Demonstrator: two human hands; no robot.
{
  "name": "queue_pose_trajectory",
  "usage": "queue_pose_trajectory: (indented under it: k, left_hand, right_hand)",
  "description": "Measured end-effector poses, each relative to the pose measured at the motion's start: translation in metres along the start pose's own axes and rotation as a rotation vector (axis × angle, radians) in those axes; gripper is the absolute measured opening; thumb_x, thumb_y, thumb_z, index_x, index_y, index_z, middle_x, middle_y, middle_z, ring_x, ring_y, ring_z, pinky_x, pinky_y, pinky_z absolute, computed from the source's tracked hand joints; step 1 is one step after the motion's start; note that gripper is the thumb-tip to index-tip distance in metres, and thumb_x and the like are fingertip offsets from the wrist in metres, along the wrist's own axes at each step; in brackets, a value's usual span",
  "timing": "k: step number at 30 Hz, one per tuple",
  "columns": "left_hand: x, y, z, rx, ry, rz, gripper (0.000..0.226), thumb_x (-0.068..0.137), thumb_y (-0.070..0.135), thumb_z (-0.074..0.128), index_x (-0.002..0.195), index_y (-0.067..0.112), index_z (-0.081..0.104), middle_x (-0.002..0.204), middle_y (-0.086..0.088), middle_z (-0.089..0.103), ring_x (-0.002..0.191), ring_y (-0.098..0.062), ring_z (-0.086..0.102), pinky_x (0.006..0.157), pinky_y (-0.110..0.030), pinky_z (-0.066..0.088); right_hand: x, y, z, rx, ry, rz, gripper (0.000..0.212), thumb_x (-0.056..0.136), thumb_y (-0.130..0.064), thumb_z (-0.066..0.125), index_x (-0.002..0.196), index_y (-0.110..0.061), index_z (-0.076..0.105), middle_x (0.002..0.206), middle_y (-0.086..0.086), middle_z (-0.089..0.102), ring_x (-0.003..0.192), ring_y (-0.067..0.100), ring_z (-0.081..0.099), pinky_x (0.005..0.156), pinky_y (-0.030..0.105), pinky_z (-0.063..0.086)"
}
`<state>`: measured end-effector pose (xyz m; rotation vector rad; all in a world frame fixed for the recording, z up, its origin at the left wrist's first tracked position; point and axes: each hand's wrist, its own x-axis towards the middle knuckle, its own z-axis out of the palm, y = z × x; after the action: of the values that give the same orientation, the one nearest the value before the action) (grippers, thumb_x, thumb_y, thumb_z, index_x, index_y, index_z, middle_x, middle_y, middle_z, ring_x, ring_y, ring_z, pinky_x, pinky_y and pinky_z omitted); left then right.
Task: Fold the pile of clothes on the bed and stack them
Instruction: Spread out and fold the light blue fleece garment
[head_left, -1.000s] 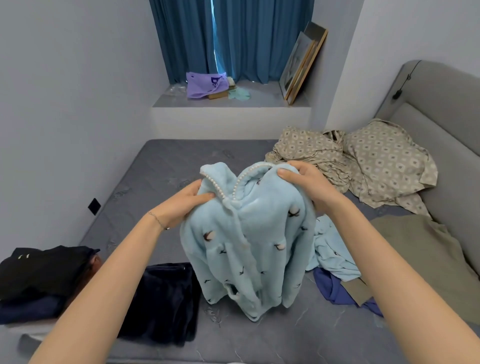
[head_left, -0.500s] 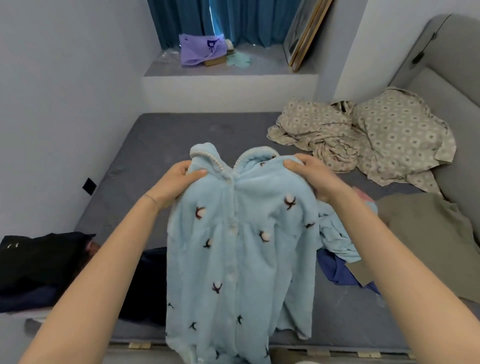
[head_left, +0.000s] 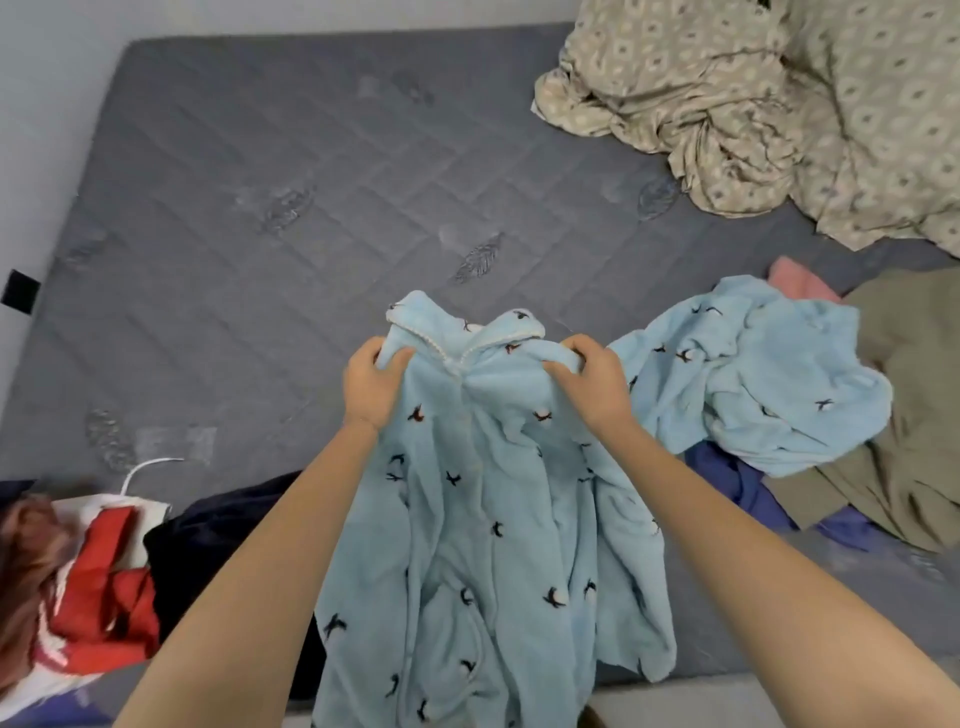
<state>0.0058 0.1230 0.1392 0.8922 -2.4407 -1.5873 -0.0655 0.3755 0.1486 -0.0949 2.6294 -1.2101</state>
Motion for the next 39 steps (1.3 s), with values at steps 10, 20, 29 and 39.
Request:
queue_pose_trajectory:
  k: [10,20,29,39]
  left_hand:
    - [0.021,-0.103,0.058,0.528,-0.127,0.152,0.062,0.097,0.033,0.058,0.151,0.022,0.031,0.16,-0.009,0.021,0.148,-0.026,0.017,0.119,-0.048,0.011]
    - [0.012,-0.111,0.157,0.606,-0.453,0.579,0.058,0.099,0.048,0.03,0.152,0.026,0.028,0.163,-0.002,0.015,0.15,-0.015,0.001,0.12,-0.045,0.0]
    - [0.036,-0.046,0.256,0.871,-0.592,0.983,0.05,0.106,0.035,0.02,0.136,0.012,0.053,0.138,-0.007,0.056,0.14,-0.028,0.038,0.119,-0.056,0.01]
    - [0.031,-0.043,0.252,0.951,-0.783,0.719,0.018,0.095,0.035,0.056,0.104,0.023,0.066,0.099,0.004,0.049,0.114,-0.025,0.043,0.105,-0.038,0.016]
  right_hand:
    - [0.01,0.108,0.041,-0.321,0.014,0.061,0.053,0.086,-0.029,0.072,0.134,-0.015,0.055,0.136,0.011,0.053,0.128,0.034,0.044,0.106,0.038,0.032]
    - [-0.018,0.193,0.041,-0.103,0.051,0.388,0.051,0.092,-0.061,0.03,0.091,-0.018,0.057,0.093,0.002,0.061,0.092,0.023,0.054,0.082,0.037,0.04]
    - [-0.012,0.219,0.034,0.176,0.161,0.463,0.011,0.096,-0.015,0.058,0.089,-0.006,0.056,0.077,0.005,0.059,0.075,0.021,0.055,0.063,0.014,0.039]
    - [-0.016,0.223,0.018,0.212,-0.254,0.485,0.027,0.083,-0.031,0.075,0.069,-0.015,0.058,0.062,-0.005,0.046,0.055,0.005,0.04,0.052,0.02,0.03]
